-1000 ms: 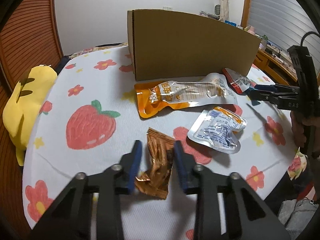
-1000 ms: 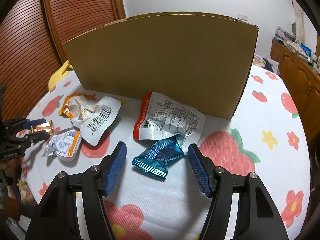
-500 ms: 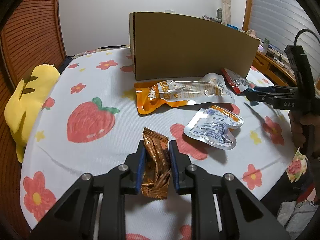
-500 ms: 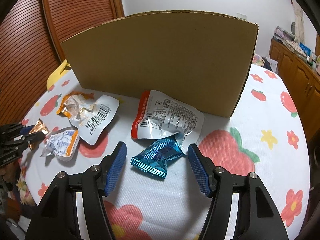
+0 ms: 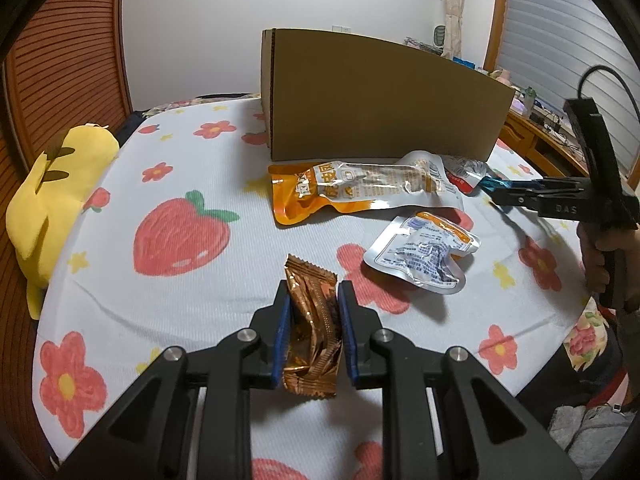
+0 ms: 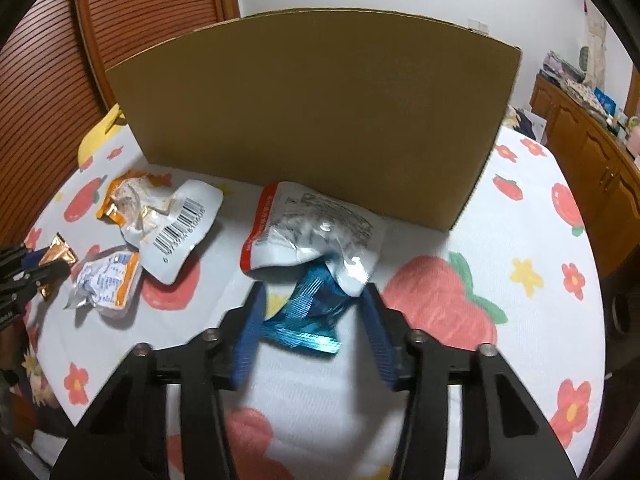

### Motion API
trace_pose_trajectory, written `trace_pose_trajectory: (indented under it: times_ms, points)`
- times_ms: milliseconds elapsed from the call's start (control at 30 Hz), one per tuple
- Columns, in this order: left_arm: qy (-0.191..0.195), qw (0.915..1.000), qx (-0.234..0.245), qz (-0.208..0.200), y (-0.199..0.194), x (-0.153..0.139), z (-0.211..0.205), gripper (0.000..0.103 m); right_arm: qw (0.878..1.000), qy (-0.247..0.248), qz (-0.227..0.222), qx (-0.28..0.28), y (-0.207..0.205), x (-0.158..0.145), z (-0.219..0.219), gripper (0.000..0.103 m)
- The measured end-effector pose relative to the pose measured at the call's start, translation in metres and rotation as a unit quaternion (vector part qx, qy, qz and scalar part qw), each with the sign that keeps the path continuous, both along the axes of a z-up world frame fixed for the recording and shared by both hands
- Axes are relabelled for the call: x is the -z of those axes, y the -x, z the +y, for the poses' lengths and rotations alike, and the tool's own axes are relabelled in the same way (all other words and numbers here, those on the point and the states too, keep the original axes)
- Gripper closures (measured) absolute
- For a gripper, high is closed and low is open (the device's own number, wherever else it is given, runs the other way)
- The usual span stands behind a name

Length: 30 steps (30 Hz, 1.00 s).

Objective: Organize snacks
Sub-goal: 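Grasp the copper-wrapped candy with the left tool while the right tool grasps the blue foil candy, then lift both candies and carry them over the box with both tools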

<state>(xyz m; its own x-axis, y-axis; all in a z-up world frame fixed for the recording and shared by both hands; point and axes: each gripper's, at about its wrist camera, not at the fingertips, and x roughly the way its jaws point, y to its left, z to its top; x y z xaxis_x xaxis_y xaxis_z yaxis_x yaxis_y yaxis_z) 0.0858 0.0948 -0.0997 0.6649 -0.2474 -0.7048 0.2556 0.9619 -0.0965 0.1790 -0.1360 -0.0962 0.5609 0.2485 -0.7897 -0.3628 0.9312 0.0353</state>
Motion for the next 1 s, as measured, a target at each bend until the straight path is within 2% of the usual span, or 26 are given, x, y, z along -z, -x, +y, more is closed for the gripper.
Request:
trace_pose_trajectory:
  times_ms: [300,567,1000]
  points:
    - [0.008,1.0000,-0.005,-0.004,-0.001,-0.001,0.001,0.083,1.000,-0.026,0.011,0.006,0.023,-0.002,-0.031,0.068]
    - [0.017,0.9997,-0.014,-0.009,-0.001,-0.006,0.005,0.083,0.999,-0.043,-0.002,0.008,0.044,-0.006,-0.045,0.068]
    - [0.021,0.9994,-0.018,-0.019,-0.001,-0.015,0.004,0.083,0.998,-0.058,-0.011,0.009,0.053,-0.006,-0.050,0.067]
